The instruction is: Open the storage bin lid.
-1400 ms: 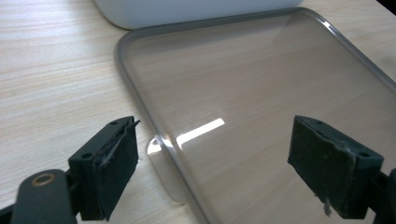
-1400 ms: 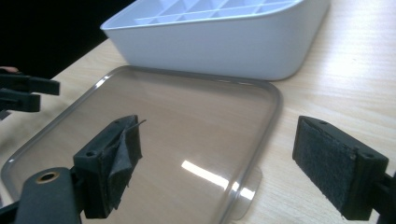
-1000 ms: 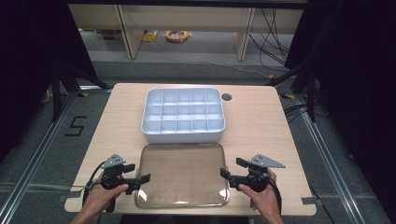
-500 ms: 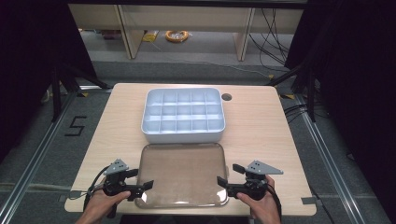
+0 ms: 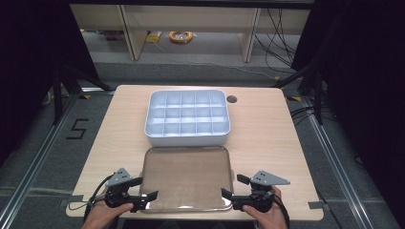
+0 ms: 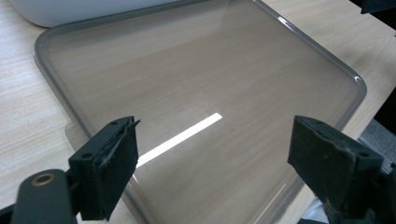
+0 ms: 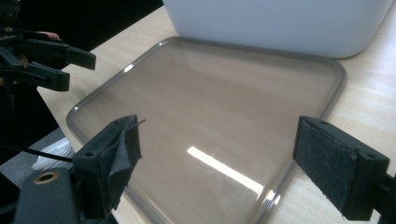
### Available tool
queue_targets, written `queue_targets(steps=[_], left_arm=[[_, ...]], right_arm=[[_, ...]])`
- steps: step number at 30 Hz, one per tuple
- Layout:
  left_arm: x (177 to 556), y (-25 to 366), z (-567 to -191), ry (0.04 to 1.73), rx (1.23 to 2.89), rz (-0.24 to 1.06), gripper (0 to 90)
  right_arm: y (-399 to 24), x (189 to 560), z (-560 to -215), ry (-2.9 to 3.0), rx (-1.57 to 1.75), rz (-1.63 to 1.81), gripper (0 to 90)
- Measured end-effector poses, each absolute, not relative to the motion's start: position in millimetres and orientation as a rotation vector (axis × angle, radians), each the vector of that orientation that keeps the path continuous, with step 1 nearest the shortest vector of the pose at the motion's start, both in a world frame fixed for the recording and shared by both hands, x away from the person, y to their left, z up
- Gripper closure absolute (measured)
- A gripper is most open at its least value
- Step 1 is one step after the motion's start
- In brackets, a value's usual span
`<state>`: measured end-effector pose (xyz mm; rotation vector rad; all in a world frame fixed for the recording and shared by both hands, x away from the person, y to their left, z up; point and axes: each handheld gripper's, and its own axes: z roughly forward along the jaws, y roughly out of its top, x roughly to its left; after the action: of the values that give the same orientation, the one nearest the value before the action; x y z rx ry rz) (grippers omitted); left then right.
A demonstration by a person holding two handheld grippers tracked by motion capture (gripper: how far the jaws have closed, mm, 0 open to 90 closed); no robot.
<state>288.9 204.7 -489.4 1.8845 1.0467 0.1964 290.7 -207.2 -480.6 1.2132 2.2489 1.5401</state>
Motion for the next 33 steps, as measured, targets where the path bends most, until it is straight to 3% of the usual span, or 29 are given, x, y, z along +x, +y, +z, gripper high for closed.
queue_targets(steps=[33], left_arm=[[260, 205, -491, 1.009, 1.908, 0.186, 15.4]], right_arm=[[-213, 252, -491, 2.326, 1.269, 1.465, 15.9]])
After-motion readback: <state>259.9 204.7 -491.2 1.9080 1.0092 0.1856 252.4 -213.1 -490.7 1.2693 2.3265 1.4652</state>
